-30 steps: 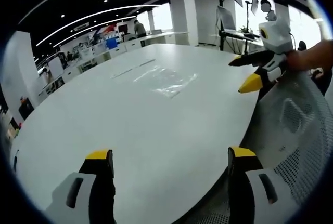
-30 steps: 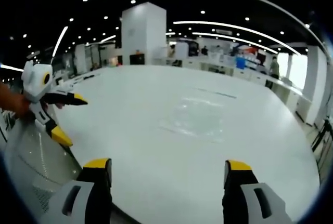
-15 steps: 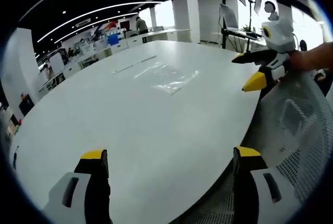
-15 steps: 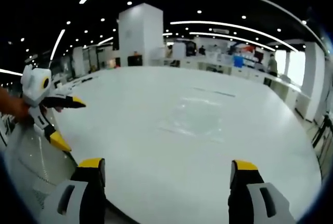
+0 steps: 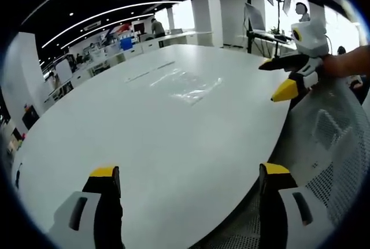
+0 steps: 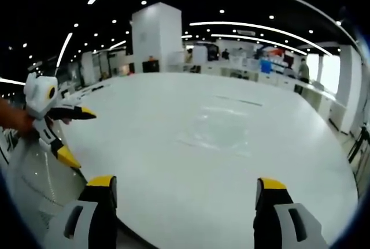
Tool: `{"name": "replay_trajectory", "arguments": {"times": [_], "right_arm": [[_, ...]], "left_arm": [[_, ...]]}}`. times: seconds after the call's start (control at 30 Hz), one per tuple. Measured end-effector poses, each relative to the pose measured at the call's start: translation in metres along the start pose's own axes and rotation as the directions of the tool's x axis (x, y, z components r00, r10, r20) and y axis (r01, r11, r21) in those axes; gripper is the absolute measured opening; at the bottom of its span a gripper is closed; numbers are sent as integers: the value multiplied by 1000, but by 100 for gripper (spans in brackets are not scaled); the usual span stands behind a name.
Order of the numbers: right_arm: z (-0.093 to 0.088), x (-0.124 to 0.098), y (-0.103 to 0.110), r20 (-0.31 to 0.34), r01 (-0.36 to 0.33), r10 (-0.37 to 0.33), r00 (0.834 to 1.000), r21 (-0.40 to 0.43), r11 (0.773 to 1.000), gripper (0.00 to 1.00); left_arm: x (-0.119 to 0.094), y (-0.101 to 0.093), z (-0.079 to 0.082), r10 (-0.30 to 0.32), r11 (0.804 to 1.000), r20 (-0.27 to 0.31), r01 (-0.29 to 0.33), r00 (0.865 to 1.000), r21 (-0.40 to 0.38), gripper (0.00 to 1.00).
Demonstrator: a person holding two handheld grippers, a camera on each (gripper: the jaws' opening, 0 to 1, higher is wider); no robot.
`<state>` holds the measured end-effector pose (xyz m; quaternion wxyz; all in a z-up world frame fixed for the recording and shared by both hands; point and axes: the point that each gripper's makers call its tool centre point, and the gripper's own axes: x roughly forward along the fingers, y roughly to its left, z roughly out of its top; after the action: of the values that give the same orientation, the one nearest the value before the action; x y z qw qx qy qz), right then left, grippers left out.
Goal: Open the resealable bag by pulling the two sides of the seal apart until the entire bag opening is separated and visibly accessible.
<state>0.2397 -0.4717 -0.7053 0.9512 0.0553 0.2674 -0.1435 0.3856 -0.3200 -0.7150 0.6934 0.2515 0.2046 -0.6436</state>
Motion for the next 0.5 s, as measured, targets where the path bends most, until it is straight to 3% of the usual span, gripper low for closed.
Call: {"name": "replay_trajectory", "arguments": {"times": [0.33, 0.5], "right_arm": [[-1, 6, 2, -35, -53, 54, 998, 17, 998, 99], [8, 17, 4, -53, -89, 88, 995, -13, 996, 98]], "left_arm": [[0, 0, 3, 0, 1000, 14, -1, 1000, 15, 98], [-1, 1, 3, 4, 1000, 15, -4, 1000, 21, 97]]}}
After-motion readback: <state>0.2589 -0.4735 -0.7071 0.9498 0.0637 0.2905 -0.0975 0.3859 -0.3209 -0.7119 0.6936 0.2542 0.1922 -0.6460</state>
